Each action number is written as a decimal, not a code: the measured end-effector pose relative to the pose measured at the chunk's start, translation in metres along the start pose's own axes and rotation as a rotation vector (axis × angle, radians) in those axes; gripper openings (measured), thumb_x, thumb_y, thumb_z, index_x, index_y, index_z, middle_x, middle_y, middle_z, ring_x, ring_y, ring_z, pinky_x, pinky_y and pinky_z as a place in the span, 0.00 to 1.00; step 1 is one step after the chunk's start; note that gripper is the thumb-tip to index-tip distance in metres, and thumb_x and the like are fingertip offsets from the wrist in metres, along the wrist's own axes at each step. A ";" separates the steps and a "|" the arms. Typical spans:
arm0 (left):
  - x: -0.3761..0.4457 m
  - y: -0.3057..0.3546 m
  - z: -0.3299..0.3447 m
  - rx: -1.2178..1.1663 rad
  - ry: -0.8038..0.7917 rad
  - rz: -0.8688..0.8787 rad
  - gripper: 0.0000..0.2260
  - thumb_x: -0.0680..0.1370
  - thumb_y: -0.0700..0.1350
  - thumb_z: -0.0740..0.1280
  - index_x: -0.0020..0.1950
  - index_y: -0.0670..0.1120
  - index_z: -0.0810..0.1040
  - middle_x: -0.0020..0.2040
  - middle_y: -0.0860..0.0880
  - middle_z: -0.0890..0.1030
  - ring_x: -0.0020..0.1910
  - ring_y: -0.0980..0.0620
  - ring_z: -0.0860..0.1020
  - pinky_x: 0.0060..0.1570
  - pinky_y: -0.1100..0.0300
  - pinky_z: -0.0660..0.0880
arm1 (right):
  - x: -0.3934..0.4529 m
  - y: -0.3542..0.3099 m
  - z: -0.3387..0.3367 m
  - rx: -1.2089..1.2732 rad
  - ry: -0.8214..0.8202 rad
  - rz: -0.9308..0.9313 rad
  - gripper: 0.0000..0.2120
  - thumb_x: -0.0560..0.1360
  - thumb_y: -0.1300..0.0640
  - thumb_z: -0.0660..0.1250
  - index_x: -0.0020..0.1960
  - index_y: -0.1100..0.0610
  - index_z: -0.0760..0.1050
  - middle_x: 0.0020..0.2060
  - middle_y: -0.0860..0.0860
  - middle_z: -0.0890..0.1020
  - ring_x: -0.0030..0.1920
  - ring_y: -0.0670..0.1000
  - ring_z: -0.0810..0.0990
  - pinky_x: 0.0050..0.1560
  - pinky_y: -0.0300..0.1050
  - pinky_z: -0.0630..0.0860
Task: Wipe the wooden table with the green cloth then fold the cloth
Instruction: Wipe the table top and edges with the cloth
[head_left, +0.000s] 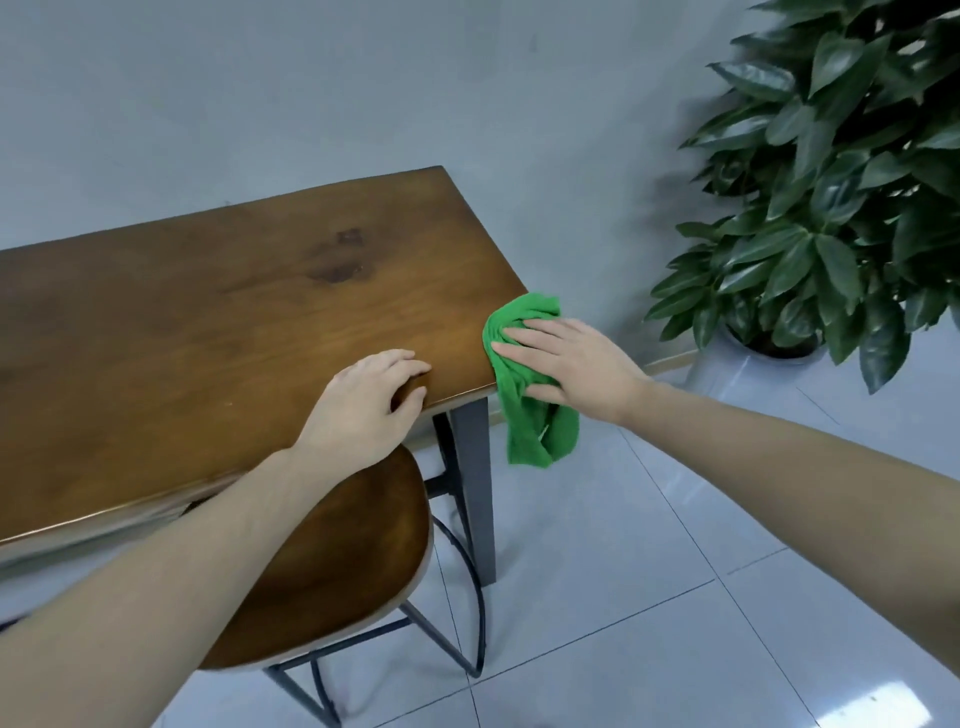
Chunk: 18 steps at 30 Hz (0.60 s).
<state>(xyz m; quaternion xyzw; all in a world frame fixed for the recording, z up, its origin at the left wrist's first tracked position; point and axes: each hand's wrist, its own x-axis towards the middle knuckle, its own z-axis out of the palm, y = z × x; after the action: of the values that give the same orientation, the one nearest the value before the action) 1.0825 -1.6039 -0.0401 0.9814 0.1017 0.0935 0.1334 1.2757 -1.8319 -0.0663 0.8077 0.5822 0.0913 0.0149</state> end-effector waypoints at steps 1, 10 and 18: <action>-0.002 0.000 0.001 -0.005 0.007 -0.020 0.17 0.82 0.52 0.59 0.70 0.53 0.74 0.71 0.54 0.72 0.71 0.54 0.68 0.73 0.53 0.63 | 0.007 -0.003 0.000 0.021 -0.029 -0.034 0.31 0.79 0.41 0.60 0.79 0.51 0.62 0.75 0.53 0.70 0.74 0.59 0.69 0.74 0.56 0.63; -0.033 -0.027 -0.010 0.057 0.059 -0.130 0.16 0.82 0.52 0.58 0.68 0.52 0.75 0.70 0.53 0.74 0.70 0.52 0.69 0.70 0.48 0.66 | 0.060 -0.044 -0.005 0.011 -0.032 -0.261 0.36 0.82 0.37 0.53 0.82 0.48 0.41 0.82 0.51 0.53 0.81 0.53 0.52 0.80 0.49 0.45; -0.093 -0.074 -0.025 0.106 0.126 -0.238 0.16 0.82 0.50 0.59 0.68 0.52 0.76 0.68 0.52 0.75 0.69 0.51 0.71 0.67 0.49 0.68 | 0.057 -0.023 0.000 0.045 -0.091 -0.243 0.38 0.79 0.35 0.56 0.82 0.49 0.48 0.81 0.46 0.54 0.80 0.53 0.55 0.80 0.52 0.49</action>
<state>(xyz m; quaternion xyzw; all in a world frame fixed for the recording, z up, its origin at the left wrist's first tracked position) 0.9745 -1.5493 -0.0513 0.9603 0.2302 0.1332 0.0848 1.2711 -1.7711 -0.0619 0.7348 0.6763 0.0390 0.0340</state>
